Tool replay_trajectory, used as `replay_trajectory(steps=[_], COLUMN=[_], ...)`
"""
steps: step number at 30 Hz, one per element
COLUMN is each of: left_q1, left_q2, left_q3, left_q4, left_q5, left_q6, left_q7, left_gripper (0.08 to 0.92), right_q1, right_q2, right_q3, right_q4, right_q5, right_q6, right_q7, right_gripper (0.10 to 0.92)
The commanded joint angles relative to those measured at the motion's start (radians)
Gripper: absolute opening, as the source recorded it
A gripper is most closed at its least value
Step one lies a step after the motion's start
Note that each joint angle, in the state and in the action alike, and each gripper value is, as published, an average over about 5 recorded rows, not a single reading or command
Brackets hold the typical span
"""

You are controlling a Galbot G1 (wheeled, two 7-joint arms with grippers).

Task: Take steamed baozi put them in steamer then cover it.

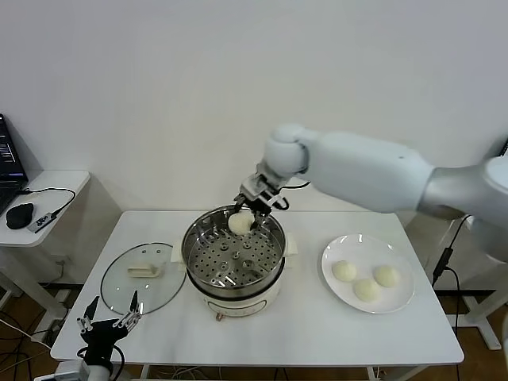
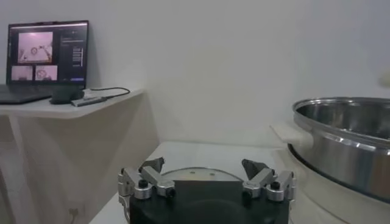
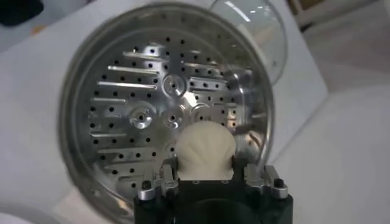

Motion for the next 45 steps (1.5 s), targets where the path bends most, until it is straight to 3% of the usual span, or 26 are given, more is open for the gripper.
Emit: replay_trajectory(steps=[1, 23, 31, 36, 45], left_q1=[-0.001, -0.002, -0.004, 0.001, 0.01], left_q2=[0.0, -0.008, -0.012, -0.015, -0.011], left_q3=[0.0, 0.007, 0.01, 0.013, 0.009], left_q4=[0.003, -0.01, -0.012, -0.02, -0.051], left_q5=[-0.018, 0.008, 0.017, 0.022, 0.022], left_q6=[0.003, 0.005, 0.008, 0.01, 0.021], left_q7=[0.002, 0.001, 0.001, 0.0, 0.003], left_gripper=[0.823, 0.823, 0.823, 0.823, 0.823], right_q1=[-0.071, -0.149, -0.12, -0.042, 0.097], right_q2=[0.1, 0.17, 0.139, 0.081, -0.122], right_q3=[-0.034, 0.04, 0.031, 0.016, 0.03], right_q4=[-0.125, -0.323, -0.257, -0.136, 0.142], right_q5=[-0.197, -0.333, -0.237, -0.055, 0.145], right_q6=[0.153, 0.278, 0.231, 0.108, -0.236], right_q7=[0.052, 0.128, 0.106, 0.027, -0.109], right_gripper=[0.568, 0.574, 0.759, 0.819, 0.823])
